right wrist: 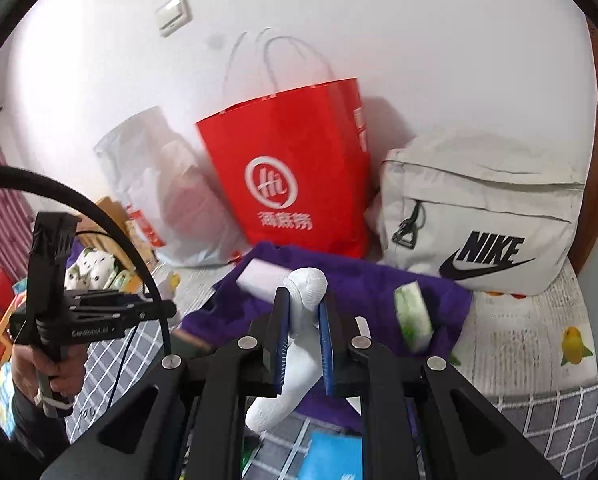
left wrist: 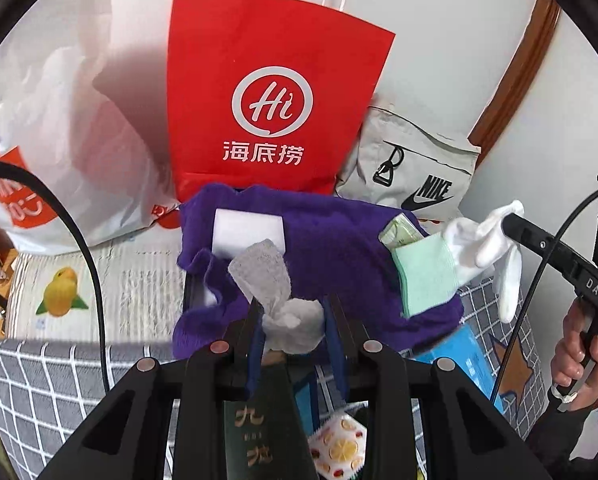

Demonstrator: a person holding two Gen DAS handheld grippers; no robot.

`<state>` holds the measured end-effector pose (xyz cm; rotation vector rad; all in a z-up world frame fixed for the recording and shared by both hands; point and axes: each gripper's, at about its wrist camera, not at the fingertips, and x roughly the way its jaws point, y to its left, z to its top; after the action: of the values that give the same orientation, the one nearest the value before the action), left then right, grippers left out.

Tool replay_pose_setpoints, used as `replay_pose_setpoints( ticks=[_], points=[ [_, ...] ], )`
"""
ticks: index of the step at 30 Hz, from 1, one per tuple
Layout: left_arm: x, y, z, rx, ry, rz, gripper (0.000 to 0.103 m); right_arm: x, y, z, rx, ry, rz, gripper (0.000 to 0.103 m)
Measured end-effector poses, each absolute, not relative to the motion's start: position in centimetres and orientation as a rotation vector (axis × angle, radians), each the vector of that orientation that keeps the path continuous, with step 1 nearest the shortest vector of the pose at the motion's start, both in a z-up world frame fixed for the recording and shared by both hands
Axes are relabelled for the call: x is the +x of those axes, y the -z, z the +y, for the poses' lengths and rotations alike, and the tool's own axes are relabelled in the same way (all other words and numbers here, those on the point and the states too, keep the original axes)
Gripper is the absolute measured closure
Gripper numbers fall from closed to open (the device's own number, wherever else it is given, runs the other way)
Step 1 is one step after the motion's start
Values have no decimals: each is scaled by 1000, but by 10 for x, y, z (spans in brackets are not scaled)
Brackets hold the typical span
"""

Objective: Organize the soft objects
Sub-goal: 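Carry the white cloth onto the purple towel and release it while the right gripper drops the glove there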

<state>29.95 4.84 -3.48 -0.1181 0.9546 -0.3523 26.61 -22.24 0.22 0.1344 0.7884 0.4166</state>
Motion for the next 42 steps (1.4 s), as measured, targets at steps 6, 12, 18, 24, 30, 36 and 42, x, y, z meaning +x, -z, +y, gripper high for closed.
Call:
replay_pose_setpoints(
  ticks=[6, 12, 18, 24, 30, 36, 42],
  points=[
    [321, 42, 41, -121, 362, 967, 76, 293, 10, -228, 160, -391, 799, 89],
    [342, 55, 35, -123, 367, 987, 76, 315, 42, -221, 178, -404, 876, 89],
    [357, 76, 33, -125, 360, 1011, 76, 327, 69, -227, 139, -367, 977, 89],
    [369, 103, 30, -94, 347, 1086, 76, 334, 92, -233, 116, -367, 1057, 88],
    [377, 117, 31, -91, 333, 1116, 76, 342, 112, -228, 79, -391, 1113, 83],
    [382, 129, 26, -83, 328, 1148, 75, 340, 105, -228, 52, -386, 1104, 68],
    [383, 131, 19, -69, 319, 1152, 57, 338, 91, -238, 85, -385, 1052, 55]
  ],
)
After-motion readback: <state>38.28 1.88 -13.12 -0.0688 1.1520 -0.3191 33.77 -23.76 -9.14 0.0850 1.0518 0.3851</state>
